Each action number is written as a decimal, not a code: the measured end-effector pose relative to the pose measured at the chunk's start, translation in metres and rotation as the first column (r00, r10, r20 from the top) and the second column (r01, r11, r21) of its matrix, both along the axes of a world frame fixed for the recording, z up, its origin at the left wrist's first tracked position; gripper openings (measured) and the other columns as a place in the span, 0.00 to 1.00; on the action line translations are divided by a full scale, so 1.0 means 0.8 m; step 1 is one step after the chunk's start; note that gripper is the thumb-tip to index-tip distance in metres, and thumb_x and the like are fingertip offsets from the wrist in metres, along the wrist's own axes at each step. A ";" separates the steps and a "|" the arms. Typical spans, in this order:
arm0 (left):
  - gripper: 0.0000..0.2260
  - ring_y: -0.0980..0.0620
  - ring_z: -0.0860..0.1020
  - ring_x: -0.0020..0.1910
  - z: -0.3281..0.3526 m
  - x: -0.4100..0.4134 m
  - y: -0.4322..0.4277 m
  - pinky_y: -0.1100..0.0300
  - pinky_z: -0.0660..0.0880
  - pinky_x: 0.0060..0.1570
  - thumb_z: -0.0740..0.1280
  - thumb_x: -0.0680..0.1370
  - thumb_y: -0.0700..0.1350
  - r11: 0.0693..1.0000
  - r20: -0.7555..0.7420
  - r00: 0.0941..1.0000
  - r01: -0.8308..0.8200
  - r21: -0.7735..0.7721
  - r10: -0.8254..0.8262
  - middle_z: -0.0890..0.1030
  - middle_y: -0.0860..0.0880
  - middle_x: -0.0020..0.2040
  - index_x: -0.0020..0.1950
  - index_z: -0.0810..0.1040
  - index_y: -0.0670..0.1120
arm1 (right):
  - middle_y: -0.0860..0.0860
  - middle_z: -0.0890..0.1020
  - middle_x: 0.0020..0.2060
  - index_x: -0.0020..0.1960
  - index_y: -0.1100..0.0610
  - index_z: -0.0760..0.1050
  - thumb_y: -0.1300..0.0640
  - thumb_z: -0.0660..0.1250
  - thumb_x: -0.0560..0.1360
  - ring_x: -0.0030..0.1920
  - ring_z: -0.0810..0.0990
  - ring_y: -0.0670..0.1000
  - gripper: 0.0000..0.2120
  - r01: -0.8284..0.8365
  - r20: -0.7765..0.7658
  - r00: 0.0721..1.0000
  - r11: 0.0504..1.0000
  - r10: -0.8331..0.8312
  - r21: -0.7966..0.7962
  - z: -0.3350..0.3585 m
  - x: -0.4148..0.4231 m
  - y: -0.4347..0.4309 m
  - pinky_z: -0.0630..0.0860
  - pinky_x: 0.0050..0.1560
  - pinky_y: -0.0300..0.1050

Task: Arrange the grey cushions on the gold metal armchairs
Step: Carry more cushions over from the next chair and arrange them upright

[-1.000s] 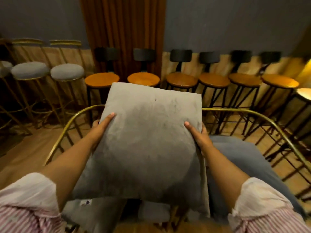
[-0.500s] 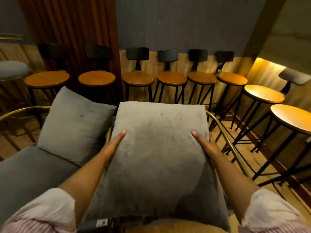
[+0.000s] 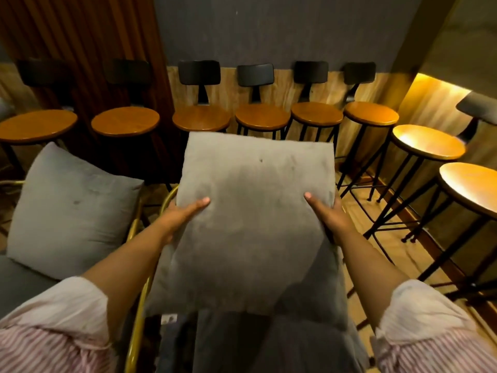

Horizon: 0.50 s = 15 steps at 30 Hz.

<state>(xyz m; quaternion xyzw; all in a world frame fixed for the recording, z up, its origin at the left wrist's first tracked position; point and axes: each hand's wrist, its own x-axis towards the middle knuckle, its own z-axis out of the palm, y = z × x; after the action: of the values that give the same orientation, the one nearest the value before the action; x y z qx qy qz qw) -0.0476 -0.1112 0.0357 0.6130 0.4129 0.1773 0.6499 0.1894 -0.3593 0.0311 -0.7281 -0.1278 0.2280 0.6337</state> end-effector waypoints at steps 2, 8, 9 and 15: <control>0.54 0.46 0.79 0.58 0.001 0.037 0.025 0.44 0.75 0.60 0.79 0.47 0.66 0.994 0.056 0.998 -0.048 0.094 0.043 0.79 0.47 0.63 0.69 0.69 0.50 | 0.53 0.70 0.70 0.76 0.48 0.53 0.40 0.78 0.59 0.64 0.73 0.56 0.53 -0.009 0.047 0.999 1.000 0.011 -0.024 0.008 0.037 0.032 0.72 0.62 0.52; 0.51 0.46 0.71 0.66 -0.018 0.140 0.104 0.43 0.72 0.64 0.81 0.59 0.48 0.967 0.113 0.991 -0.099 0.236 0.074 0.69 0.48 0.70 0.75 0.57 0.55 | 0.51 0.67 0.71 0.75 0.44 0.47 0.36 0.80 0.45 0.69 0.69 0.55 0.67 -0.030 0.133 0.991 1.000 0.031 -0.006 0.003 0.153 0.130 0.69 0.68 0.58; 0.52 0.46 0.70 0.66 -0.028 0.154 0.119 0.43 0.71 0.65 0.82 0.58 0.46 0.965 0.116 0.991 -0.089 0.246 0.062 0.69 0.49 0.70 0.75 0.56 0.56 | 0.50 0.68 0.70 0.75 0.45 0.49 0.37 0.81 0.45 0.68 0.70 0.54 0.67 -0.022 0.165 0.986 1.000 0.022 0.000 -0.003 0.170 0.144 0.69 0.68 0.57; 0.56 0.46 0.64 0.72 -0.089 0.217 0.172 0.45 0.67 0.68 0.81 0.59 0.48 0.967 0.048 0.999 -0.036 0.253 0.025 0.63 0.48 0.75 0.76 0.48 0.57 | 0.48 0.66 0.70 0.74 0.47 0.52 0.46 0.83 0.50 0.68 0.67 0.50 0.61 0.006 0.301 0.954 1.000 0.002 -0.025 -0.053 0.228 0.197 0.67 0.68 0.50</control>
<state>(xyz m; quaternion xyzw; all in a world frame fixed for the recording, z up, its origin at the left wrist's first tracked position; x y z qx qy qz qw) 0.1263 0.0264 -0.0352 0.6805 0.3819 0.2520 0.5723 0.3715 -0.2013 -0.0115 -0.7626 -0.2192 0.1158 0.5976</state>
